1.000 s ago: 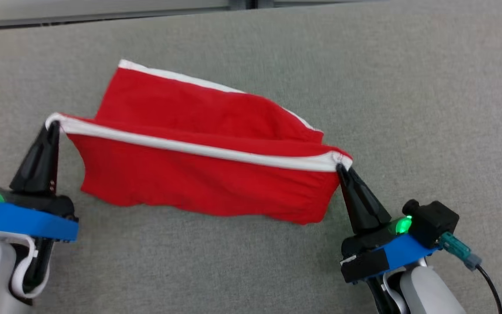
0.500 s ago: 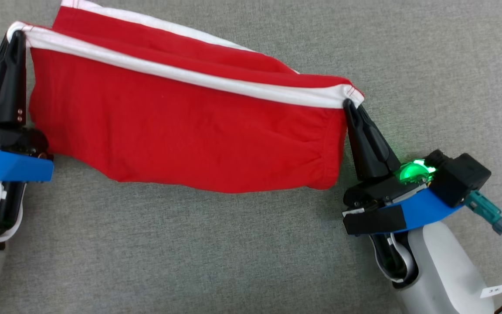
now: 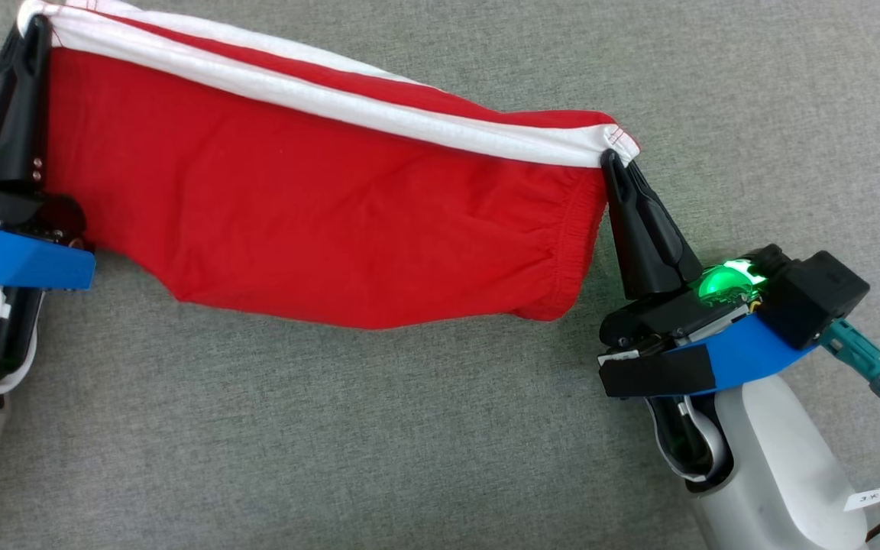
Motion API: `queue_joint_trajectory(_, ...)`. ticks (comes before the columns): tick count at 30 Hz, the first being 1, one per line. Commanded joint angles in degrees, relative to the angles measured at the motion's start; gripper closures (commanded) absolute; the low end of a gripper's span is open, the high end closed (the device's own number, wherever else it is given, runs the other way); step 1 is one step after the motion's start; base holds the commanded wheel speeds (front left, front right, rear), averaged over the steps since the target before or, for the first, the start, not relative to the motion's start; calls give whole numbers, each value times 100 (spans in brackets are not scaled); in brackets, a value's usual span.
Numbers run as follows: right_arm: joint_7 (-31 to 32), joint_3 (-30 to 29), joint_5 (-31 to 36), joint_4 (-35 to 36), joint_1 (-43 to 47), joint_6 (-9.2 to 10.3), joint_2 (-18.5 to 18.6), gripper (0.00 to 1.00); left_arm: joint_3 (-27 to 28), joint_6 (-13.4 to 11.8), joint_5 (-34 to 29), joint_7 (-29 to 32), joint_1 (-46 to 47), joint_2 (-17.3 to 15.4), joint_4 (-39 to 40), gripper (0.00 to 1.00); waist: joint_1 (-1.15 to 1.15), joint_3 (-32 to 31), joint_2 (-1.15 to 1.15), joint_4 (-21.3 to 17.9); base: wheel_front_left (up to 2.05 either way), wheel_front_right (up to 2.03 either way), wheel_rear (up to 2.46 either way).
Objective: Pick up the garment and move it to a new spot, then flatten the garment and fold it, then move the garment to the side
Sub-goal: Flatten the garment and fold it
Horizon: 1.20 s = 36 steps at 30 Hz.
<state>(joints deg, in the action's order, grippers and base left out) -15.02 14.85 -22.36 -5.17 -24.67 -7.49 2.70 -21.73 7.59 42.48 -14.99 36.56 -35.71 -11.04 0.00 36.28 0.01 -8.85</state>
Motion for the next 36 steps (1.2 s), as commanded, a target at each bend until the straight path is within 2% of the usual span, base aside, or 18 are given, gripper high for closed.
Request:
queue_joint_trajectory(1, -23, 34, 68, 32, -31, 0, 36, 100, 1, -19, 2, -28, 88, -18, -53, 100, 0, 2, -1, -17, 0, 0, 0)
queue_joint_trajectory(2, -23, 53, 110, 58, -46, 0, 35, 100, -25, -19, 10, -27, 91, -16, -71, 100, 0, 8, -1, -25, 0, 0, 0)
queue_joint_trajectory(3, -23, 52, 104, 86, -44, 0, 37, 64, -30, -19, 31, -27, 87, -10, -91, 100, 0, 10, -1, -29, 0, 0, 0)
queue_joint_trajectory(4, -23, 81, 127, 102, -44, 0, 36, 6, -52, -19, 36, -27, 67, -17, -117, 83, 0, 9, -1, -33, 0, 0, 0)
queue_joint_trajectory(5, -23, 115, 165, 108, -42, -1, 34, 0, -86, -19, 104, -27, 30, -21, -167, 53, 0, 5, -1, -38, 0, 0, 0)
queue_joint_trajectory(6, -23, 123, 192, 125, -37, -1, 37, 0, -141, -19, 163, -27, 0, -32, -223, 0, 0, -4, -1, -38, 0, 0, 0)
queue_joint_trajectory(16, -23, -96, 476, 200, 239, -1, 35, 0, -305, -16, 498, -26, -233, -108, -475, 0, 0, -151, -1, 35, 0, 0, 0)
queue_joint_trajectory(22, -23, -316, 518, 108, 490, -1, 34, 0, -1099, -16, 906, 0, -437, -302, -1014, 0, 0, -277, -1, -14, 0, 0, 0)
queue_joint_trajectory(26, -23, -321, 536, 123, 615, -1, 33, 0, -1577, -21, 1045, 20, -393, -499, -1585, 0, 0, -294, -1, -142, 0, 0, 0)
queue_joint_trajectory(30, -23, -294, 550, 213, 713, -1, 33, 0, -2078, -27, 1266, 122, -310, -558, -2140, 0, 0, -301, -1, -251, 0, 0, 0)
queue_joint_trajectory(31, -23, -301, 529, 226, 745, -1, 32, 0, -2232, -27, 1347, 235, -306, -555, -2246, 21, 0, -306, -1, -265, 0, 0, 0)
queue_joint_trajectory(32, -23, -298, 530, 238, 756, -1, 31, 0, -2349, -28, 1421, 315, -299, -555, -2354, 71, 0, -317, -1, -275, 0, 0, 0)
queue_joint_trajectory(33, -23, -295, 548, 248, 755, -1, 31, 0, -2442, -29, 1473, 338, -275, -558, -2450, 90, 0, -331, -1, -281, 0, 0, 0)
queue_joint_trajectory(34, -23, -296, 531, 259, 765, -1, 31, 0, -2550, -32, 1537, 390, -258, -554, -2531, 100, 0, -348, -1, -284, 0, 0, 0)
queue_joint_trajectory(36, -23, -297, 554, 254, 787, -1, 30, 0, -2764, -34, 1677, 445, -248, -509, -2605, 100, 0, -402, -1, -271, 0, 0, 0)
